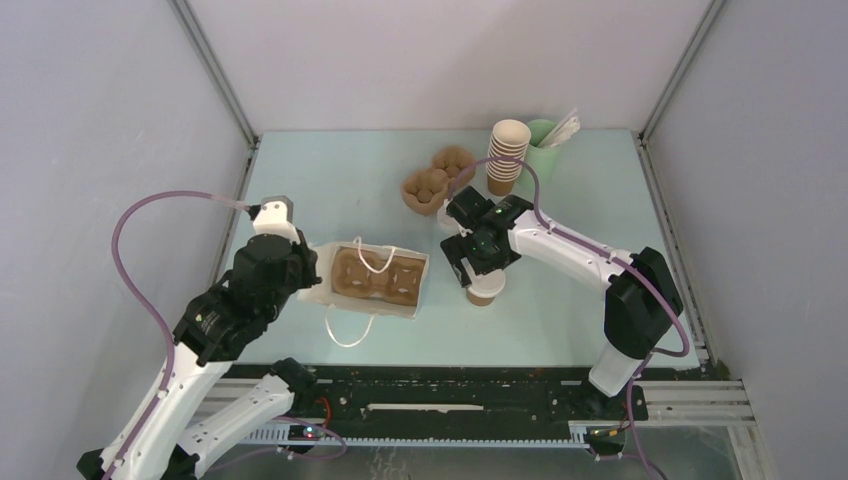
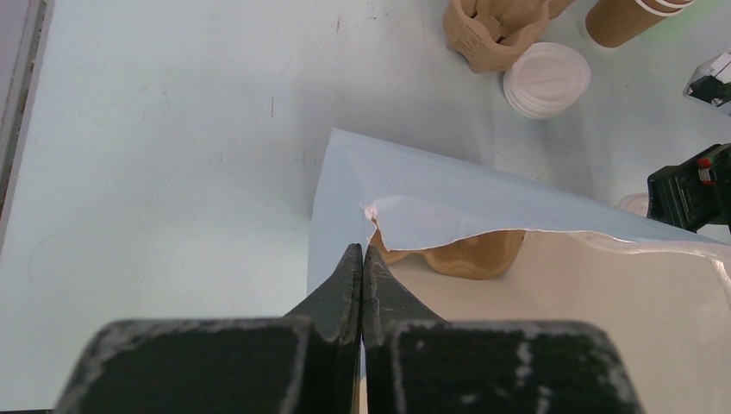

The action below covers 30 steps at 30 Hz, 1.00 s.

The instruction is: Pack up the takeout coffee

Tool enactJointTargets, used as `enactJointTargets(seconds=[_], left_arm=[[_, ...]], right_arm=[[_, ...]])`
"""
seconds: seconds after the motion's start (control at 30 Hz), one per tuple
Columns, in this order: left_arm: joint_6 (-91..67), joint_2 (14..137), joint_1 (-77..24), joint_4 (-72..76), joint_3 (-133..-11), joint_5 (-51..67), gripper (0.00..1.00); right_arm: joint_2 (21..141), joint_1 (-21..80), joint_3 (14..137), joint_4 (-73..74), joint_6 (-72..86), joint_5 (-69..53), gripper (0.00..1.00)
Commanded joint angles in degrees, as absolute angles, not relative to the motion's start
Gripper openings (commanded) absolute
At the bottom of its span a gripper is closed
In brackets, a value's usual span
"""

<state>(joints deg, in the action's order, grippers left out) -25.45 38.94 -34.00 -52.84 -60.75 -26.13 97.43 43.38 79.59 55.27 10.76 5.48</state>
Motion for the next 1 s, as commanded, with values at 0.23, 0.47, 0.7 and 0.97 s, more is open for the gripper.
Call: enactJointTargets(seconds=[0.23, 0.47, 0.7, 0.97], left_arm=[[-24.9, 38.7, -33.6, -50.9, -61.3, -25.8, 0.00], [-23.0, 37.2, -33.6, -48.3, -60.9, -23.4, 0.00], [-19.5, 35.6, -33.6, -44.0, -60.6, -20.3, 0.00], [-12.5, 30.2, -33.7, -34.7, -55.9, -13.6, 0.00]], right_arm=[[93.4, 46.3, 80.0, 53.1, 9.0, 12.2, 0.94], [85.5, 46.3, 75.0, 48.5, 8.2, 15.7, 0.85], [69.7, 48.0, 71.5, 46.6, 4.6, 16.1, 0.78], [53.2, 61.0, 74.6, 45.9, 2.6, 14.7, 0.76]])
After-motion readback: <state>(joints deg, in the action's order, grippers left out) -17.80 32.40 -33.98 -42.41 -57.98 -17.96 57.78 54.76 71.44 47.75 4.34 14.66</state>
